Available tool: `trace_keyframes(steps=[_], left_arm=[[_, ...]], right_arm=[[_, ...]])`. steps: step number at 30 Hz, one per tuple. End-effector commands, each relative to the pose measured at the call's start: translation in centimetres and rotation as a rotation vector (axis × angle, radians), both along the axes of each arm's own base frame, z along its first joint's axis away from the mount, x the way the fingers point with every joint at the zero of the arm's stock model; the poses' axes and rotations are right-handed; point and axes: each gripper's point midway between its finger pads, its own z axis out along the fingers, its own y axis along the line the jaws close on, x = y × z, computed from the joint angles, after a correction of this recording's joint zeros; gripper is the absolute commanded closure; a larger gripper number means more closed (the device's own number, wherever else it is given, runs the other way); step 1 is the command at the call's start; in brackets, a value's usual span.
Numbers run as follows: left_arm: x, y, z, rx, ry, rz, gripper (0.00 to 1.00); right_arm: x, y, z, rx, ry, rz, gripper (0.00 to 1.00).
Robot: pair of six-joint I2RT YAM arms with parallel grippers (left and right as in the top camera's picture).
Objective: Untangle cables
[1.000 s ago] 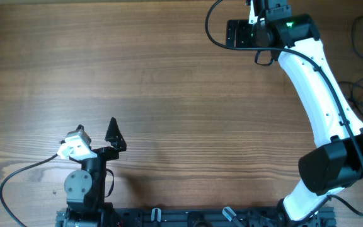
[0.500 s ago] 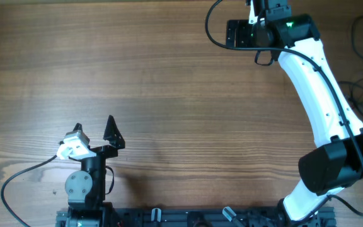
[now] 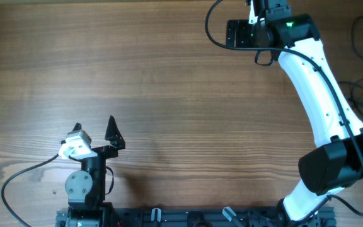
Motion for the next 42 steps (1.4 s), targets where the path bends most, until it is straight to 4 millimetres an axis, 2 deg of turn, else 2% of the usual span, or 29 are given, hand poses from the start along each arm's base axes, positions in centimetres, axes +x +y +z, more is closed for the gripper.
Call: trace_keyframes(steps=[1, 11, 17, 25, 42], left_arm=[[-0.01, 0.15, -0.25, 0.097, 0.008, -0.002, 0.0], [-0.02, 0.28, -0.24, 0.129, 0.011, 0.004, 0.0], [-0.02, 0.28, -0.22, 0.256, 0.023, -0.004, 0.0], [-0.08, 0.79, -0.18, 0.283, 0.029, 0.023, 0.0], [-0.05, 0.61, -0.21, 0.282, 0.028, 0.012, 0.0]], right_arm=[[0.15, 0.43, -1.03, -0.003, 0.022, 0.021, 0.0], [0.16, 0.41, -1.03, -0.003, 0.022, 0.021, 0.0], [0.16, 0.43, -1.03, -0.003, 0.021, 0.022, 0.0], [0.15, 0.43, -1.03, -0.003, 0.022, 0.021, 0.0], [0.15, 0.43, -1.03, -0.003, 0.022, 0.021, 0.0]])
